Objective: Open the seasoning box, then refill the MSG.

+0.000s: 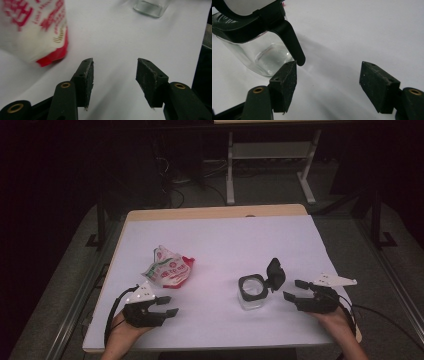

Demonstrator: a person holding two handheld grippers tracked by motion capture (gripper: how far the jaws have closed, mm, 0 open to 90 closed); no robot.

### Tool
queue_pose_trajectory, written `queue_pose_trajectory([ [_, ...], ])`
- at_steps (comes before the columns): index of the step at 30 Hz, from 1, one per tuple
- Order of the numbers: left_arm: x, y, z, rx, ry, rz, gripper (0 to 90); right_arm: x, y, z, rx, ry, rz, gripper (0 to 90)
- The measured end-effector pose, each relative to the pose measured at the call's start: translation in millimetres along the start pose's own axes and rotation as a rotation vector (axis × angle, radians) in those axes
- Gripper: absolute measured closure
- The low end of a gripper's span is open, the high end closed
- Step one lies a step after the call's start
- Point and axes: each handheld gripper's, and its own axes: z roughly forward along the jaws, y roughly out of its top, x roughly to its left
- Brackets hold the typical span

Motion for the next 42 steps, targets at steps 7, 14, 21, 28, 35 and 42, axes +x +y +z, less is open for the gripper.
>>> queue_pose_trajectory([
  [7,13.1,-5.5,-12.0,-0.001,0.044,-0.018,47.7,-2.7,-0.2,0.2,-0.002,-0.003,0.005,29.7],
  [14,27.6,-12.9,-23.7,0.005,0.088,-0.037,48.1,-3.9,-0.2,1.2,0.004,-0.003,0.005,29.7],
  [21,43.0,-13.9,-31.8,-0.038,0.114,-0.077,45.2,-2.3,-1.7,0.8,0.004,-0.002,0.010,29.7],
  [28,52.8,-3.2,-27.3,-0.098,0.114,-0.093,38.8,-2.8,-2.1,3.2,0.012,0.003,0.007,29.7],
  [35,53.9,9.1,-19.2,-0.131,0.112,-0.087,36.7,-3.3,-2.1,3.9,0.014,0.000,0.008,29.7],
  [42,56.4,18.2,-10.6,-0.153,0.133,-0.081,39.0,-2.5,-2.2,4.5,0.014,-0.001,0.006,29.7],
])
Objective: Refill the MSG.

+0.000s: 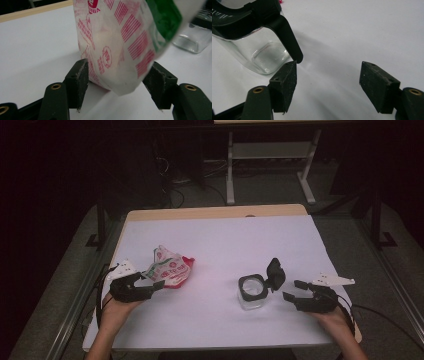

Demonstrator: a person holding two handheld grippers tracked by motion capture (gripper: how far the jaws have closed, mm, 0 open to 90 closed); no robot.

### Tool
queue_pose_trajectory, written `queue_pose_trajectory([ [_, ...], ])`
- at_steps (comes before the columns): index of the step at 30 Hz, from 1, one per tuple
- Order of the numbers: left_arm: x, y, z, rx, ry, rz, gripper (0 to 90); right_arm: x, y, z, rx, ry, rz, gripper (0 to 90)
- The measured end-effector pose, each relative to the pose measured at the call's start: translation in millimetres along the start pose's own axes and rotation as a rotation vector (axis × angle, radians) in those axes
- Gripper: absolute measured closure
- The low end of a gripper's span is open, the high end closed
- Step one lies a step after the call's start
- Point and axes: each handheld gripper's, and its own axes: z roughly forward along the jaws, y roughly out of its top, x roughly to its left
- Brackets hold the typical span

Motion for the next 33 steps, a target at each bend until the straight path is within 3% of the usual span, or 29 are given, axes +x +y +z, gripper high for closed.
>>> queue_pose_trajectory([
  [5,-1.5,-0.4,3.5,-0.001,0.009,-0.003,44.5,-0.2,0.1,0.0,-0.001,0.001,0.000,29.7],
  [13,-0.5,4.2,9.4,0.009,0.021,0.021,68.0,-0.3,-0.1,-0.5,-0.002,-0.001,0.002,29.7],
  [16,2.8,5.1,10.6,-0.001,0.010,0.009,77.5,-0.3,0.1,0.0,0.000,-0.002,0.000,29.7],
  [25,1.4,8.5,11.6,0.016,0.015,0.002,84.9,-0.6,-0.2,-0.7,0.000,-0.001,0.001,29.7],
  [28,1.1,12.9,12.9,0.037,0.001,0.037,87.5,-0.4,0.2,0.2,0.001,-0.003,-0.001,29.7],
  [33,3.7,19.6,15.3,0.008,-0.023,0.000,88.7,0.1,-0.2,-0.2,0.001,-0.004,0.000,29.7],
])
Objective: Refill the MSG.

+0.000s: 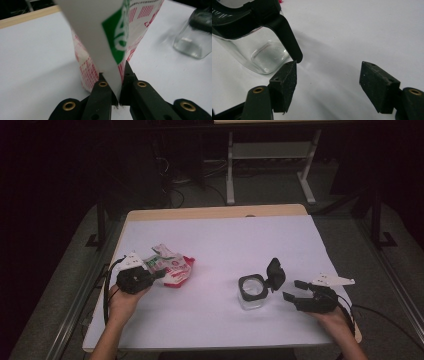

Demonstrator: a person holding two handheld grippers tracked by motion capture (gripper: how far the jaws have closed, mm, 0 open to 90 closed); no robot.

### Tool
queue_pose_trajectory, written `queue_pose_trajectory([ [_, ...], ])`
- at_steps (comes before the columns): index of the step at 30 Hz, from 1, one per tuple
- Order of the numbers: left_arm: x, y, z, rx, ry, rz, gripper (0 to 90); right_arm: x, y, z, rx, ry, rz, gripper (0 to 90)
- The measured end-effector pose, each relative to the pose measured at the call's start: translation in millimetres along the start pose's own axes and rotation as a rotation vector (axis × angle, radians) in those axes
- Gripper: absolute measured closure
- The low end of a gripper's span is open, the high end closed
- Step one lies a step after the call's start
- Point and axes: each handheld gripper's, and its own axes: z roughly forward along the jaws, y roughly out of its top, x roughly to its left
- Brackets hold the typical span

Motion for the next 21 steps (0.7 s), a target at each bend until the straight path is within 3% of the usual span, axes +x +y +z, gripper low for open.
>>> queue_pose_trajectory([
  [3,-0.7,3.6,0.1,0.003,-0.009,0.010,88.7,-1.2,-0.1,-0.5,-0.003,0.001,0.006,29.8],
  [6,-1.7,8.7,2.3,-0.014,-0.006,-0.013,88.7,-1.7,-0.1,-0.4,-0.002,0.001,0.003,29.8],
  [9,-1.2,16.0,2.7,-0.005,-0.009,0.032,89.4,-1.1,0.0,-0.4,-0.001,0.001,-0.001,29.7],
  [12,0.4,27.1,4.4,0.009,-0.015,0.048,89.9,-0.3,-0.4,-0.6,-0.004,-0.002,-0.002,29.7],
  [18,4.3,48.0,9.9,-0.021,-0.033,0.041,90.0,-1.6,-0.4,-0.7,-0.007,-0.001,0.004,29.7],
  [21,2.8,59.5,11.9,-0.026,-0.039,0.059,90.0,-1.7,-0.7,-1.3,-0.008,-0.001,0.009,29.7],
])
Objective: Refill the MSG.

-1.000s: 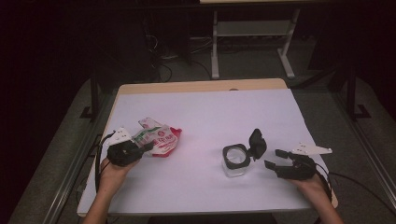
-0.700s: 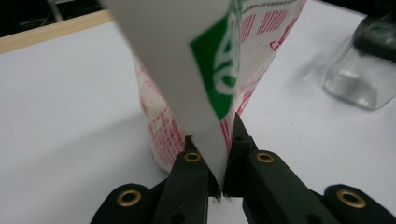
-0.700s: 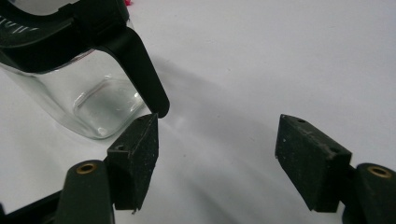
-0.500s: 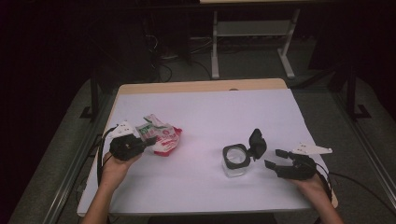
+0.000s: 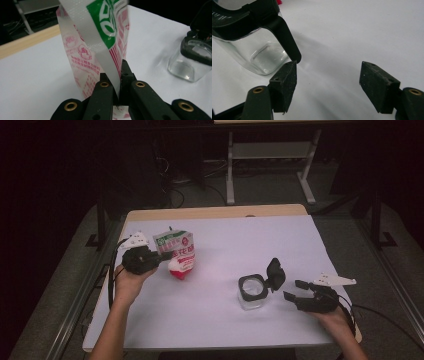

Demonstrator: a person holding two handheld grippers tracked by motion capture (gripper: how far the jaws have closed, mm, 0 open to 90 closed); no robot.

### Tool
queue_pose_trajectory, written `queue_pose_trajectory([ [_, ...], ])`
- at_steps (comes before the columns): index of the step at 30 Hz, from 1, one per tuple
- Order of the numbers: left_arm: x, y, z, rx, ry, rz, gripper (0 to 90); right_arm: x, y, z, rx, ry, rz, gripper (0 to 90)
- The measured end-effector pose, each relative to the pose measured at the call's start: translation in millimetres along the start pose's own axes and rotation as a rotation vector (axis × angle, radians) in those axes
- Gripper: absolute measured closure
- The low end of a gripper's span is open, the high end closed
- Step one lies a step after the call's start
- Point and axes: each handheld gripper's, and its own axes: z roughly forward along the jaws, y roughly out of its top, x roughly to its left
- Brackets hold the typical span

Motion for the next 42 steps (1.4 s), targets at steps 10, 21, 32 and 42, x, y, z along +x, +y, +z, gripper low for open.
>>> queue_pose_trajectory([
  [10,-14.4,15.6,-10.5,-0.091,-0.065,0.018,90.0,-0.2,-0.6,-1.7,-0.005,0.001,-0.002,29.7],
  [21,-29.6,14.8,-24.0,-0.089,-0.113,0.014,90.0,6.8,3.5,-10.5,-0.016,-0.001,-0.006,30.3],
  [32,-27.0,7.4,-33.1,-0.128,-0.145,-0.022,90.0,25.6,2.0,-21.8,0.070,0.078,-0.073,68.8],
  [42,-29.4,8.2,-35.8,-0.139,-0.153,-0.017,90.0,56.8,3.0,-12.8,0.138,0.234,-0.167,89.8],
])
